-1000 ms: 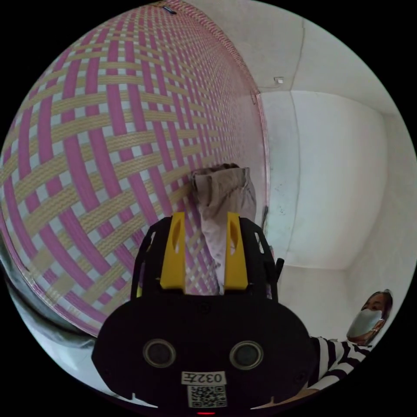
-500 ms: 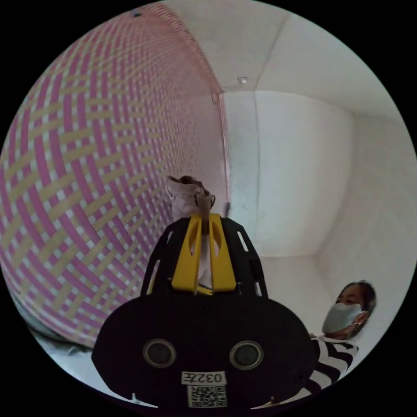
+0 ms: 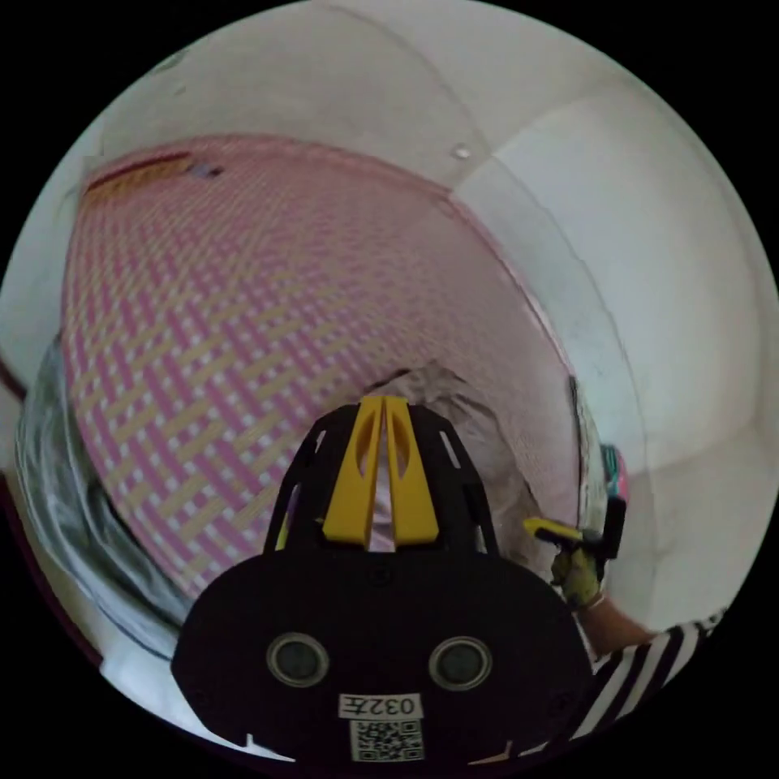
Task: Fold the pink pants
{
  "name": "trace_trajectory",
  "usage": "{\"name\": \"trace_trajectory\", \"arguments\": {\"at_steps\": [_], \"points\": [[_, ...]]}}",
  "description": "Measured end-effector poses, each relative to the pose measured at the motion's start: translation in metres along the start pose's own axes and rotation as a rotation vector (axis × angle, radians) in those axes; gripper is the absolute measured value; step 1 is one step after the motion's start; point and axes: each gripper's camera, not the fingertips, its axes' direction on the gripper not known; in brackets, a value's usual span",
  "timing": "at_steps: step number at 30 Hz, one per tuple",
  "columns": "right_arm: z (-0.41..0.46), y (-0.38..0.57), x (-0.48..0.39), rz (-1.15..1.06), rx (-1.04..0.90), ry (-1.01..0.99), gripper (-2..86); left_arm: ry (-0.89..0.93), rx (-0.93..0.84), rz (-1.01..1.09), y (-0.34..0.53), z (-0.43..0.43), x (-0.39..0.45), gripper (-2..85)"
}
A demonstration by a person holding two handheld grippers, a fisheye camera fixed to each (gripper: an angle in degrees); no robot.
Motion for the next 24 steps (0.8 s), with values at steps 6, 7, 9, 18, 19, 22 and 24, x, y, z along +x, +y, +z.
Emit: {"name": "trace_trajectory", "arguments": {"at_steps": [6, 7, 9, 18, 19, 22, 24], "points": [[0.028, -0.080, 0.040, 0.088, -0.125, -0.025, 6.0, 0.247, -0.410, 0.158, -0.034, 0.164, 0.042, -0.9], [0.029, -0.087, 0.053, 0.131, -0.147, -0.020, 5.3, 0.150, -0.457, 0.115, -0.038, 0.188, 0.032, -0.9], [0.019, -0.085, 0.071, 0.189, -0.110, -0.042, 6.0, 0.063, -0.445, 0.062, -0.044, 0.207, 0.010, -0.9], [-0.027, 0.100, 0.056, 0.178, 0.081, -0.232, 7.4, 0.042, -0.381, 0.145, -0.029, 0.221, -0.023, -0.8], [-0.027, 0.133, 0.042, 0.155, 0.081, -0.245, 6.9, 0.132, -0.343, 0.267, -0.017, 0.205, -0.008, -0.7], [-0.007, 0.194, 0.021, 0.193, -0.002, -0.221, 6.5, 0.399, -0.407, 0.525, 0.039, 0.184, 0.027, 0.5], [0.008, 0.213, 0.018, 0.226, -0.027, -0.228, 6.6, 0.521, -0.544, 0.633, 0.083, 0.190, 0.042, 4.1]]}}
